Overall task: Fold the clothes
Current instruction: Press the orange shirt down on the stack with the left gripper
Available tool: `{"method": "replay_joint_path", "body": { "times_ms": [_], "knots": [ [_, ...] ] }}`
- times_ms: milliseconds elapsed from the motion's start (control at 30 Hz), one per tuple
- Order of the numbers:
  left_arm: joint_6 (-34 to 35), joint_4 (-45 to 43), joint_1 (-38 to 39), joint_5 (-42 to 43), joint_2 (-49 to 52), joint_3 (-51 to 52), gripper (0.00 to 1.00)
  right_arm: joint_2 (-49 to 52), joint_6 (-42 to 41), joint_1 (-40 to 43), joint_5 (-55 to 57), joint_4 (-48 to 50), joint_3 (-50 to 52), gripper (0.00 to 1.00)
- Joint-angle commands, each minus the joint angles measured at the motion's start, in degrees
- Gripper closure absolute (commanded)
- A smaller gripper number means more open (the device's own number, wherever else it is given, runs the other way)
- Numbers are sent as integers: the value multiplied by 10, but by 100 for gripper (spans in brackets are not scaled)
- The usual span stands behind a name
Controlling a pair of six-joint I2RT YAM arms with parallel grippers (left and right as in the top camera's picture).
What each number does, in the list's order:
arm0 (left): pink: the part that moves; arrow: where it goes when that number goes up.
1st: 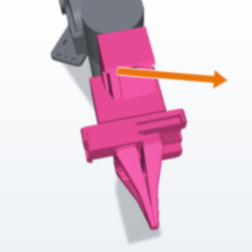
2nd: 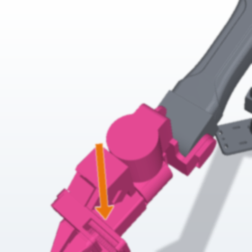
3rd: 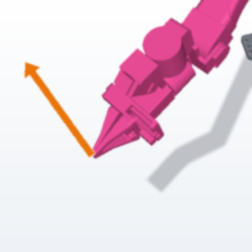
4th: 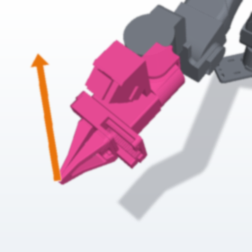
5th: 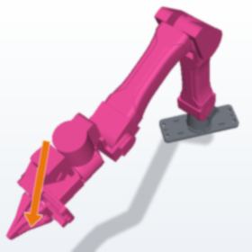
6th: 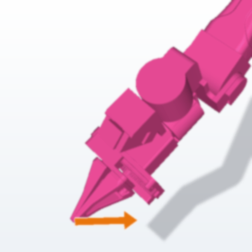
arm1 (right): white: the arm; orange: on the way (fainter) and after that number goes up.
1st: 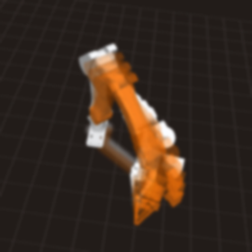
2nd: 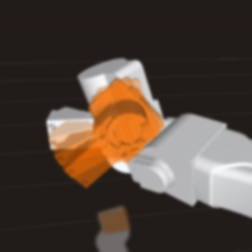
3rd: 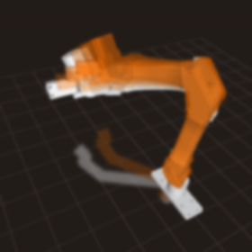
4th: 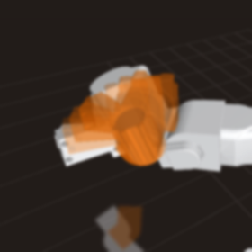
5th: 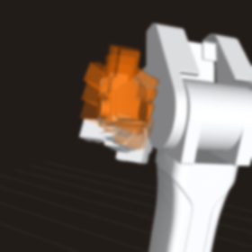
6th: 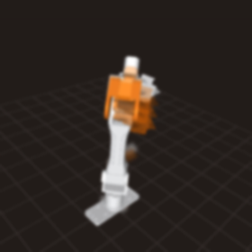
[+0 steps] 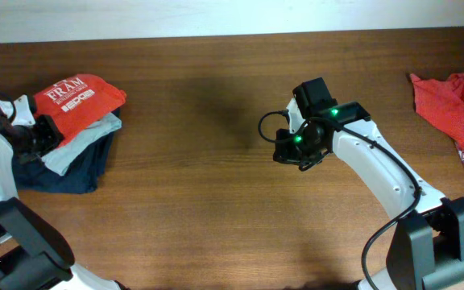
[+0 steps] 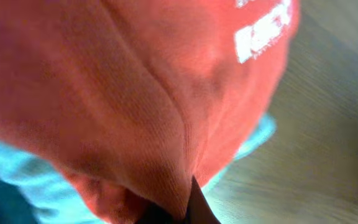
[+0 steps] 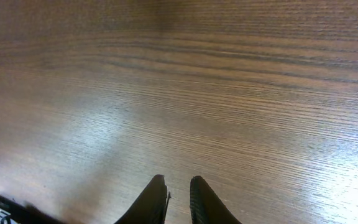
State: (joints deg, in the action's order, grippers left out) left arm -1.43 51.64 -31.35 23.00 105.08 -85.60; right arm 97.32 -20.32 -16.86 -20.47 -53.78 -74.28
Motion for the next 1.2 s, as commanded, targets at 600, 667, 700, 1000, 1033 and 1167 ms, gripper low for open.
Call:
{"method": "replay_joint_path", "body": {
  "times_ms": [600,667,700,1000,1033,1167],
  "knots": [
    [7,103,0,55,-106,-11,36,-6,6,0,21,6,-1,81],
    [6,103,-1,52,-128,-41,31,-6,6,0,21,6,-1,80],
    [6,100,-1,45,-136,-52,30,-6,6,0,22,6,-1,80],
    [-19,4,14,-44,-98,-62,99,-6,6,0,32,8,-1,73],
    [-29,2,18,-45,-80,-62,100,-6,6,0,32,8,-1,73],
    [-31,0,21,-91,9,-62,99,-6,6,0,32,4,-1,72]
  ]
}}
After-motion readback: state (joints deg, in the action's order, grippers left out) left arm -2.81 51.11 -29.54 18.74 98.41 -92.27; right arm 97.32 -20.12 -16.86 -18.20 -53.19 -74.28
